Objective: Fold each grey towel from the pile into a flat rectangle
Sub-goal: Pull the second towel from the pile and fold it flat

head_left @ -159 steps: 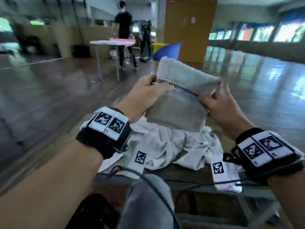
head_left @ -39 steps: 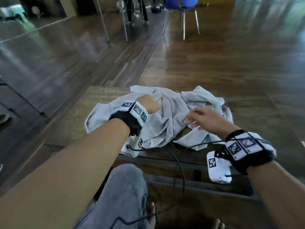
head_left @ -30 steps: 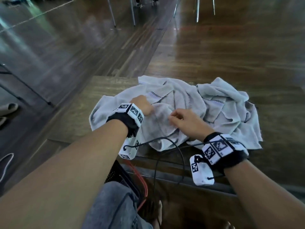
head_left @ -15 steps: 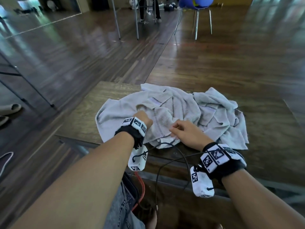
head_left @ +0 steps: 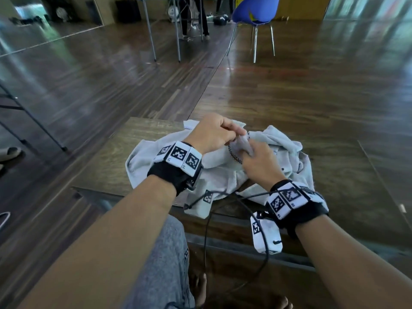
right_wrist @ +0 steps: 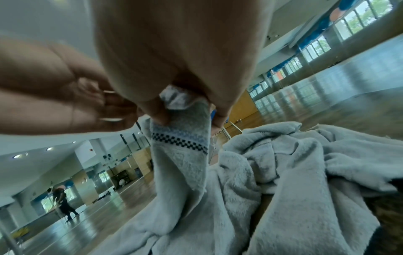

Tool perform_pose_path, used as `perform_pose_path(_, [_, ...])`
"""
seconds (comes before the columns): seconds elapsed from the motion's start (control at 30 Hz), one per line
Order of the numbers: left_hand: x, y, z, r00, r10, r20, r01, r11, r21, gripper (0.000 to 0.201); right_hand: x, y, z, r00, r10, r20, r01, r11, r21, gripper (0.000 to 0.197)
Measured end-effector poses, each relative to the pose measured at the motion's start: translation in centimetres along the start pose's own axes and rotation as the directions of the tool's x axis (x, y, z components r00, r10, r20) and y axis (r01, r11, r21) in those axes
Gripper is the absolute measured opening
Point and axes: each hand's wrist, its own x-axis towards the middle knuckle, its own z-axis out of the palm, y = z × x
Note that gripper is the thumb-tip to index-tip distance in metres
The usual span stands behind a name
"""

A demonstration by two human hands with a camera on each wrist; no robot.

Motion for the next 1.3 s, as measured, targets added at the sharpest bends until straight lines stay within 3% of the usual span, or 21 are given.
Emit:
perform_pose_path(0.07, [-0.4,-0.1,0.2,0.995,0.085,0.048,-0.089,0.993,0.083,0.031,-0.3,-0.6,-1.5,0.999,-0.007,-0.033,0.007,1.0,0.001,0.014])
perform_pose_path(0.17, [-0.6,-0.7,0.6,0.972,0.163,0.171,-0.203,0.946,0.253,0.028,-1.0,-1.9,-3.6,0.996,-0.093,0.016,0.093,0.996,-0.003,0.016])
perform_pose_path(0.27, [-0.4,-1.7,0.6,0.988,0.131,0.078,-0.149,0.938,0.313,0.014,-1.5,-2.8,-5.1,0.991,-0.135,0.006,0.135,0.99,-0.035,0.016])
perform_pose_path(0.4, [-0.8,-1.8,-0.4,0.984,0.177,-0.027,-0.162,0.945,0.286,0.022,-1.5,-3.3,-6.2,0.99,-0.106,-0.089,0.099,0.992,-0.08,0.008])
perform_pose_path(0.53, [-1.8,-1.2,-2.1,0.962,0.271,0.024,-0.272,0.954,0.123,0.021,-1.4,-4.3,-6.2,0.987,-0.125,-0.097,0.116,0.989,-0.094,0.028])
perform_pose_path(0.6, [-2.3,-0.9,-2.9,0.964,0.267,-0.005,-0.267,0.964,-0.018,0.019,-1.2,-4.9,-6.5,0.982,-0.165,-0.089,0.15,0.976,-0.159,0.024])
perform_pose_path(0.67, [-2.4,-0.8,-3.5,0.963,0.258,-0.075,-0.261,0.965,-0.025,0.02,-0.9,-5.5,-7.0,0.986,-0.157,-0.06,0.133,0.947,-0.292,0.017])
perform_pose_path(0.73, [-2.3,-0.5,-3.7,0.948,0.286,-0.143,-0.279,0.958,0.07,0.021,-0.7,-6.3,-7.7,0.997,-0.073,-0.036,0.049,0.893,-0.447,0.027])
perform_pose_path(0.8, [-2.5,0.4,-3.8,0.925,0.354,-0.135,-0.335,0.931,0.142,0.017,-0.8,-7.2,-8.3,0.997,0.024,-0.078,-0.063,0.842,-0.536,0.039])
perform_pose_path(0.87, [-2.7,1.3,-4.3,0.912,0.406,-0.063,-0.375,0.885,0.277,0.015,-0.6,-7.9,-9.4,0.984,0.119,-0.136,-0.17,0.863,-0.476,0.046])
perform_pose_path(0.97, [-2.6,2.4,-5.5,0.953,0.292,0.084,-0.287,0.771,0.569,0.015,-0.4,-8.9,-11.1,0.955,0.217,-0.203,-0.272,0.914,-0.301,0.04])
perform_pose_path(1.07, [-2.5,4.1,-6.9,0.993,0.112,0.026,-0.098,0.713,0.694,0.031,-0.4,-9.0,-12.3,0.965,0.229,-0.128,-0.256,0.924,-0.283,0.035])
perform_pose_path(1.17, [-2.3,6.1,-7.5,0.994,0.075,-0.081,-0.022,0.853,0.521,0.025,-1.0,-9.6,-12.8,0.926,0.377,-0.022,-0.375,0.924,0.076,0.041])
perform_pose_path(1.23, [-2.4,7.4,-7.5,0.989,-0.013,-0.146,0.041,0.981,0.191,0.023,-1.0,-9.8,-13.0,0.944,0.325,-0.048,-0.324,0.946,0.034,0.037])
perform_pose_path(1.3, [-2.6,8.6,-7.3,0.98,-0.121,-0.157,0.103,0.988,-0.119,0.033,-0.5,-9.8,-13.7,0.982,0.167,-0.09,-0.173,0.983,-0.065,0.038])
